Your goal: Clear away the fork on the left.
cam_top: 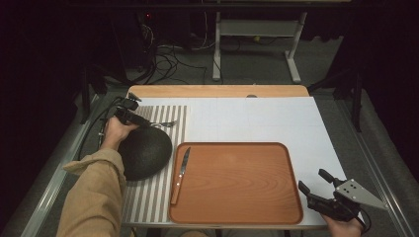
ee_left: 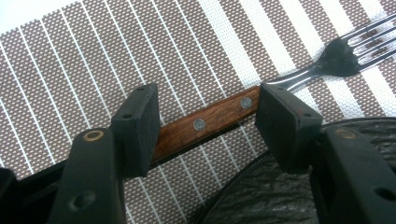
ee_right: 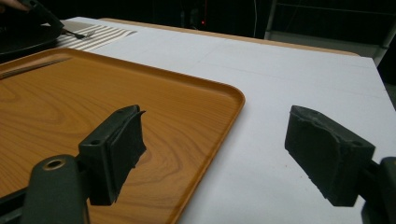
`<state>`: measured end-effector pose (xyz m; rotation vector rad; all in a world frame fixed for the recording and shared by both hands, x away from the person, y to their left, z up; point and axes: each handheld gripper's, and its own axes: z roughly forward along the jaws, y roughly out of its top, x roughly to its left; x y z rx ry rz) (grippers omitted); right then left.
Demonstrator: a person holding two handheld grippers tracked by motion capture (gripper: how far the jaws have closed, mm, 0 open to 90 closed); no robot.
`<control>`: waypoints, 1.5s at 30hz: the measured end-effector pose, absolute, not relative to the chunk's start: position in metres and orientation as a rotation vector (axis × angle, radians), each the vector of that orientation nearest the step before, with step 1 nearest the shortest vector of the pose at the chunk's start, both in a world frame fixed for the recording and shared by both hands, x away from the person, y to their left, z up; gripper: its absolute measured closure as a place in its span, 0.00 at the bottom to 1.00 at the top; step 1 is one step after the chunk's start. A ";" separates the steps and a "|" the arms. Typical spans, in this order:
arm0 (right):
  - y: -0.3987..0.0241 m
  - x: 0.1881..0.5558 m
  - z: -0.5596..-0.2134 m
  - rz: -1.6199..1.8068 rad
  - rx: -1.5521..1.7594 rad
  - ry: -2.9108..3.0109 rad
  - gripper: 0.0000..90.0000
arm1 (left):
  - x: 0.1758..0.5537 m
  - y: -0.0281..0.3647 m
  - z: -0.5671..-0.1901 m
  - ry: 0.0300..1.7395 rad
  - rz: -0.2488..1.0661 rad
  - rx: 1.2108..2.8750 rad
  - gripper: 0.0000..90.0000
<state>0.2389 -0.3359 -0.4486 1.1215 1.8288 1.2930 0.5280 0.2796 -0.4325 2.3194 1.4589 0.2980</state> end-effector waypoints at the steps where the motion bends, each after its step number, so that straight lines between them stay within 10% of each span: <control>1: -0.336 0.238 -0.448 1.293 1.115 1.831 0.23 | 0.528 0.280 -0.433 1.461 0.294 2.321 0.42; 45: -0.335 0.240 -0.448 1.297 1.108 1.838 0.23 | 0.536 0.281 -0.445 1.457 0.261 2.313 0.48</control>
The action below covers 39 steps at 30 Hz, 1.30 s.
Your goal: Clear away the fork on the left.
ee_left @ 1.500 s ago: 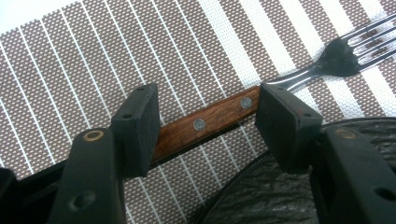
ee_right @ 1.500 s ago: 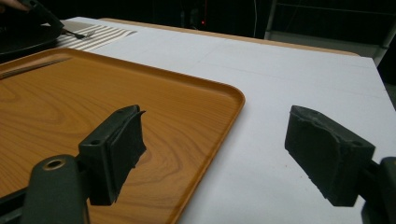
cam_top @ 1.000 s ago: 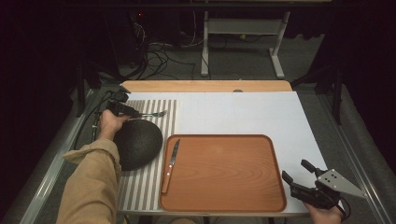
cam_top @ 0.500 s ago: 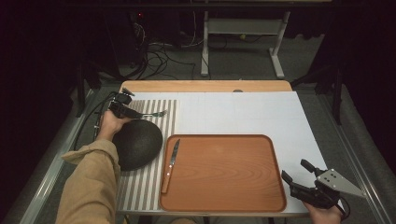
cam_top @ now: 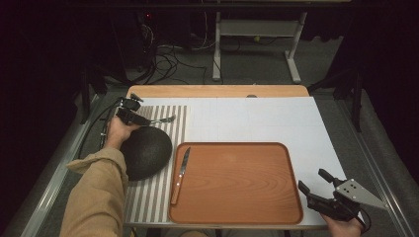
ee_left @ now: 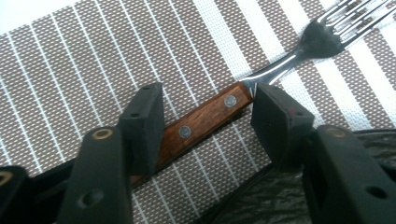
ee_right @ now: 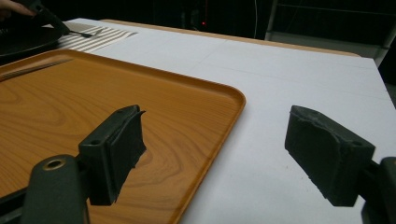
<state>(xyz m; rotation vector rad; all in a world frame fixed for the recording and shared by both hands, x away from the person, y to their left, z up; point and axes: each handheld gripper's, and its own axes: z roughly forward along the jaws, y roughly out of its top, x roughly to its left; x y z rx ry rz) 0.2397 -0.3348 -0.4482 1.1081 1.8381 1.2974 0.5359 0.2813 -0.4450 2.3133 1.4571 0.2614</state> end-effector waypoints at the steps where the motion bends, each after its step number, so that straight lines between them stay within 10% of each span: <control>1: -0.335 0.240 -0.448 1.297 1.103 1.837 0.23 | 0.536 0.280 -0.446 1.459 0.260 2.311 0.48; 39: -0.336 0.237 -0.448 1.295 1.116 1.833 0.23 | 0.531 0.295 -0.444 1.635 0.294 2.287 0.69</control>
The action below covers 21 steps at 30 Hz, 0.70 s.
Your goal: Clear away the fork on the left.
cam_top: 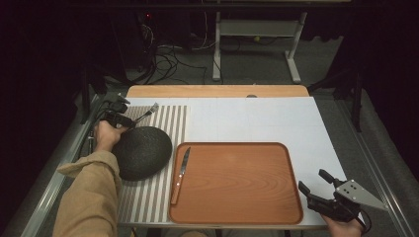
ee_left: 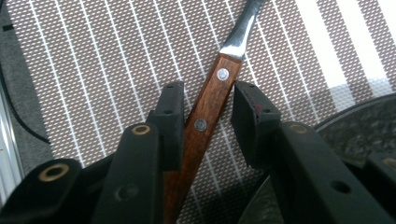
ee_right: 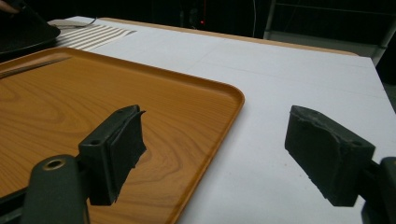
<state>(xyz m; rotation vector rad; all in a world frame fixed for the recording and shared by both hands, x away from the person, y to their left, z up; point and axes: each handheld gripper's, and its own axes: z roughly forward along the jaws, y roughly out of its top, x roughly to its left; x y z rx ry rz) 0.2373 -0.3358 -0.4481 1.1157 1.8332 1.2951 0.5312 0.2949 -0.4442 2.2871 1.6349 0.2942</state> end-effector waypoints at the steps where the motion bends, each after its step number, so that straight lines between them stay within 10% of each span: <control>1: -0.336 0.238 -0.448 1.295 1.117 1.835 0.23 | 0.531 0.295 -0.444 1.636 0.293 2.288 0.69; 21: -0.335 0.238 -0.448 1.285 1.111 1.834 0.23 | 0.519 0.319 -0.444 1.655 0.255 2.258 0.80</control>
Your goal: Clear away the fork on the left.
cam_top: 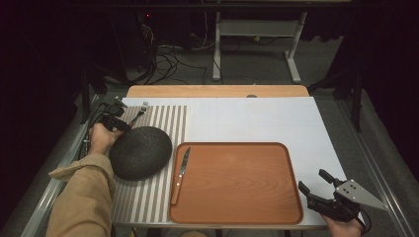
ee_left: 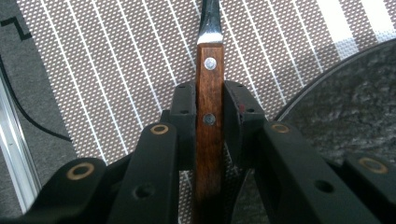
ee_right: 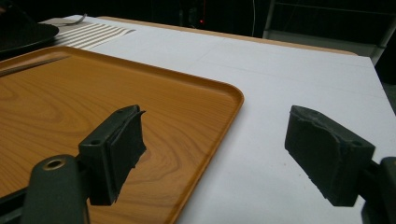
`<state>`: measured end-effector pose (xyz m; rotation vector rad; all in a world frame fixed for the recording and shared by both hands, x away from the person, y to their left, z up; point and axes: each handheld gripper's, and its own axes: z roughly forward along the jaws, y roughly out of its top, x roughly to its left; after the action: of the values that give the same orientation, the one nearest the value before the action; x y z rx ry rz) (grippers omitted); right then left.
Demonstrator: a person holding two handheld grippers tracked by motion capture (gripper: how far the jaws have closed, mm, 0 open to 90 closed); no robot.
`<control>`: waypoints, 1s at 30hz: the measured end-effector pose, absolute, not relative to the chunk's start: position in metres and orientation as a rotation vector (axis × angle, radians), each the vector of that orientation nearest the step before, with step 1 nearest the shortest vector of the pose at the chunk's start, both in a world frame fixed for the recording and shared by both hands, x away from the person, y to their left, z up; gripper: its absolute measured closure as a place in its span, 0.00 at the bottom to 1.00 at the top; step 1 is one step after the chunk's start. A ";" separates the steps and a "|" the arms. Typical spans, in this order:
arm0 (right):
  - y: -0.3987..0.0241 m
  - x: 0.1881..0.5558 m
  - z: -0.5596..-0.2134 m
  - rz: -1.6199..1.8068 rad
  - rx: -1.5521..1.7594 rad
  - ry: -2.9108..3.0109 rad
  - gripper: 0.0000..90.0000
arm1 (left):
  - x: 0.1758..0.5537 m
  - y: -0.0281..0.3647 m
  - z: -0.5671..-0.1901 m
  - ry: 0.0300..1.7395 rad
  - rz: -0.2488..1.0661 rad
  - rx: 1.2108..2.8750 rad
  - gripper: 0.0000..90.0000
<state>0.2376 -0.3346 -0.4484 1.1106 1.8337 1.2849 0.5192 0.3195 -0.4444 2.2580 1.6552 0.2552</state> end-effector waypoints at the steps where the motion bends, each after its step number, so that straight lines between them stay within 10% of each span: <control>1: -0.335 0.237 -0.448 1.285 1.112 1.833 0.23 | 0.518 0.320 -0.444 1.651 0.257 2.261 0.80; 30: -0.334 0.237 -0.448 1.280 1.115 1.835 0.23 | 0.499 0.330 -0.427 1.611 0.320 2.281 0.80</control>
<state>0.2374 -0.3344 -0.4479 1.1146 1.8351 1.2803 0.4991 0.3295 -0.4268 2.2811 1.6114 0.3204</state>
